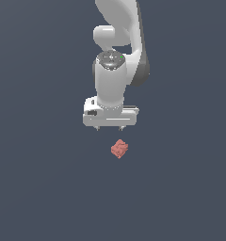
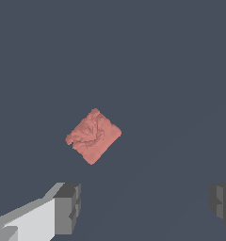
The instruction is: Pick up the object and move it to a goal position.
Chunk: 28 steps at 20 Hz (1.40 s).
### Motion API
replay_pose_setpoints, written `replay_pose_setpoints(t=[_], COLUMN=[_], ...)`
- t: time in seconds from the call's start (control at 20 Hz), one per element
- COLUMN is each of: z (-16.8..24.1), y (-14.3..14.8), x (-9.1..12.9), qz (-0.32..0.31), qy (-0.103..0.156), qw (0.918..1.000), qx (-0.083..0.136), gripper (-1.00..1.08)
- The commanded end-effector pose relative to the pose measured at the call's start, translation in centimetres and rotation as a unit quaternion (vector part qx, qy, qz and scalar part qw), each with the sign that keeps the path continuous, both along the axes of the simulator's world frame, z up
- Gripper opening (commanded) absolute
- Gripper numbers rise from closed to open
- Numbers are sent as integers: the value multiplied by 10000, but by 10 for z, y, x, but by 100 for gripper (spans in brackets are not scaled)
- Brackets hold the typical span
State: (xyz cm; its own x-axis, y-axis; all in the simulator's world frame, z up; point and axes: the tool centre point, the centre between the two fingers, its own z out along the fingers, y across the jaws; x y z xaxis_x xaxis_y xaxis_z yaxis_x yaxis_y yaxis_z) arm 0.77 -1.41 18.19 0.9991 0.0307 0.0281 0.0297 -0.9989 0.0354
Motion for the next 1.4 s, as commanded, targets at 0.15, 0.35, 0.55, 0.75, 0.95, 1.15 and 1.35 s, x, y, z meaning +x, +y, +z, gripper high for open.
replay_pose_setpoints(t=[0.15, 0.35, 0.55, 0.75, 0.95, 1.15, 1.35], z=[-1, -4, -10, -17, -27, -38, -50], y=[1, 3, 6, 10, 16, 23, 29], x=[0, 2, 4, 6, 10, 13, 17], qz=[-38, -195, -450, -805, -1263, -1779, -2290], qy=[3, 5, 7, 12, 20, 31, 42], qw=[10000, 9998, 9990, 9967, 9919, 9839, 9733], qx=[1, 16, 42, 73, 110, 144, 172], gripper=[100, 100, 100, 100, 100, 100, 100])
